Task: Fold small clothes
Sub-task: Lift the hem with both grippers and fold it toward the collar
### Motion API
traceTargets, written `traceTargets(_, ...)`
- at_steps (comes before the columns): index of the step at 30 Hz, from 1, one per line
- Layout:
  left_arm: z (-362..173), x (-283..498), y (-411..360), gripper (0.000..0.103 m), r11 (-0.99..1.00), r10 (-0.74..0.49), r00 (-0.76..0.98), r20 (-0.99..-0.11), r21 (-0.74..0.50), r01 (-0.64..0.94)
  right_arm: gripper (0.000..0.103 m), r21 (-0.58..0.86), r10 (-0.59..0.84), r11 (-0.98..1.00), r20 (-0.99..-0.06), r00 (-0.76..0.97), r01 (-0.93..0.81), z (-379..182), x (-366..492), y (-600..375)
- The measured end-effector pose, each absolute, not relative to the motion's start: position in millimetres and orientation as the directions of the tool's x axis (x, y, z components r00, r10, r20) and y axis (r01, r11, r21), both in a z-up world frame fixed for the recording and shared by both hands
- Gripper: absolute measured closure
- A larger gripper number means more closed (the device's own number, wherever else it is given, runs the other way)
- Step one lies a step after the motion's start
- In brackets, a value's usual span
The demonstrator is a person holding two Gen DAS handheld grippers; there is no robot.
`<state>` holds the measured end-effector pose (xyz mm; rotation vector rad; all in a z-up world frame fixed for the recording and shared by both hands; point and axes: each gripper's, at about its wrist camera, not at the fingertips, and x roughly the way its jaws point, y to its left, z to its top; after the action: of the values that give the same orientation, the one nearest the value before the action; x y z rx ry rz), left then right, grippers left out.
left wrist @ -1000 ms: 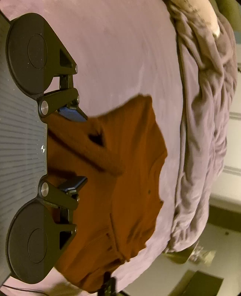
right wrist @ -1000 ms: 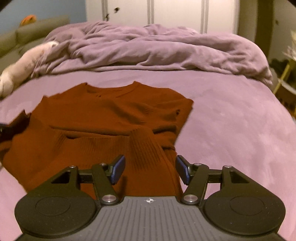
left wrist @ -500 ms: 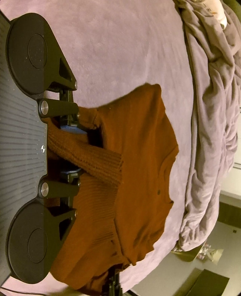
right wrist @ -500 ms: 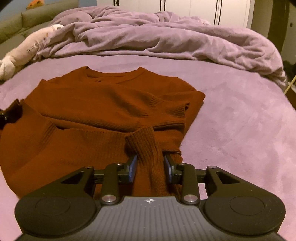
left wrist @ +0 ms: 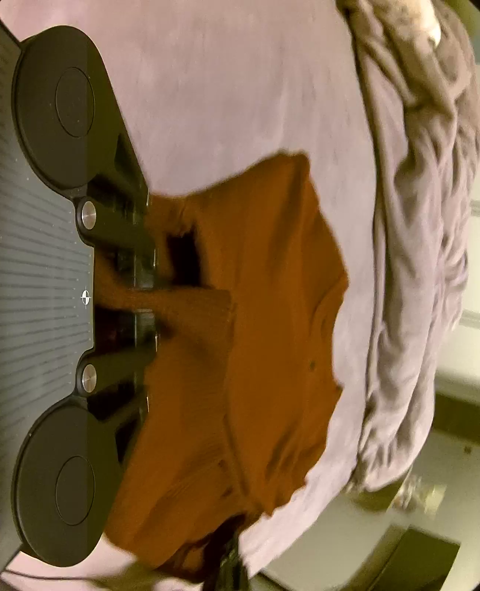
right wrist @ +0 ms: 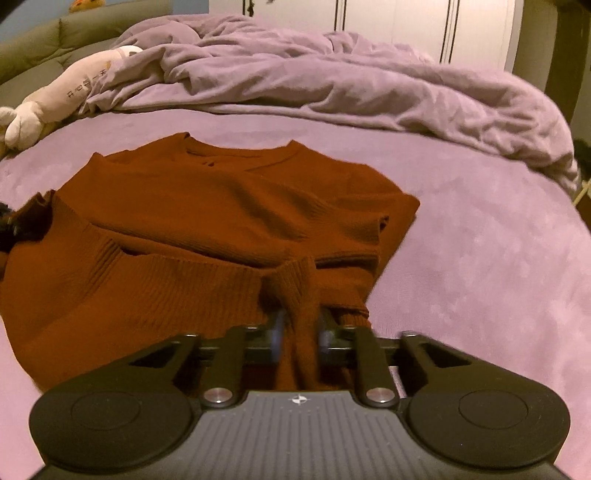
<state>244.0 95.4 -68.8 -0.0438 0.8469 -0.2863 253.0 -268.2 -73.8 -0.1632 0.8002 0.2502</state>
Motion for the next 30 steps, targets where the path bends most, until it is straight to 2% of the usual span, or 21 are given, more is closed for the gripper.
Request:
traceTargets(4,-48.3,239.5,101.0,0.095,0.965,-0.260,0.653,-0.712,-0.169,0.200,0.097,-0.117,0.134,0.951,-0.677,0.724,-0.285,-61.3,242.1,-263.4)
traceTargets(8,-4.2,236.3,111.5,0.095,0.956,-0.294,0.741,-0.604,-0.207,0.210,0.097,-0.092,0.156,0.962,-0.585,0.796,-0.256,-29.7,239.1,-267.8)
traceTargets(12,19.5,257.9,117.7,0.095,0.972,-0.227,0.820,-0.526,-0.173,0.158,0.097,-0.058,0.129,0.981,-0.511,0.850,-0.184,-5.9,260.5,-269.9)
traceTargets(15,4.6,289.5,120.3,0.095,0.981,-0.177,0.808,-0.562,-0.172,0.095,0.097,-0.048,0.072,0.992,-0.512,0.856,-0.113,-8.2,292.6,-270.9)
traceTargets(18,-35.2,319.7,126.0,0.094,0.975,-0.167,0.714,-0.680,-0.221,0.017,0.097,0.015,0.069,0.997,-0.580,0.811,-0.074,-26.9,323.9,-278.8)
traceTargets(21,-61.6,325.2,126.0,0.091,0.977,-0.173,0.662,-0.729,-0.213,0.020,0.096,0.032,0.066,0.998,-0.646,0.761,-0.059,-52.4,340.0,-281.7)
traceTargets(26,-67.6,310.4,131.8,0.057,0.950,-0.291,0.649,-0.703,-0.294,0.107,0.088,0.016,0.093,0.993,-0.693,0.715,-0.115,-69.6,338.3,-279.1)
traceTargets(30,-68.6,317.5,127.5,0.049,0.947,-0.313,0.614,-0.724,-0.288,0.143,0.075,-0.019,0.082,0.991,-0.710,0.699,-0.135,-72.0,344.7,-274.3)
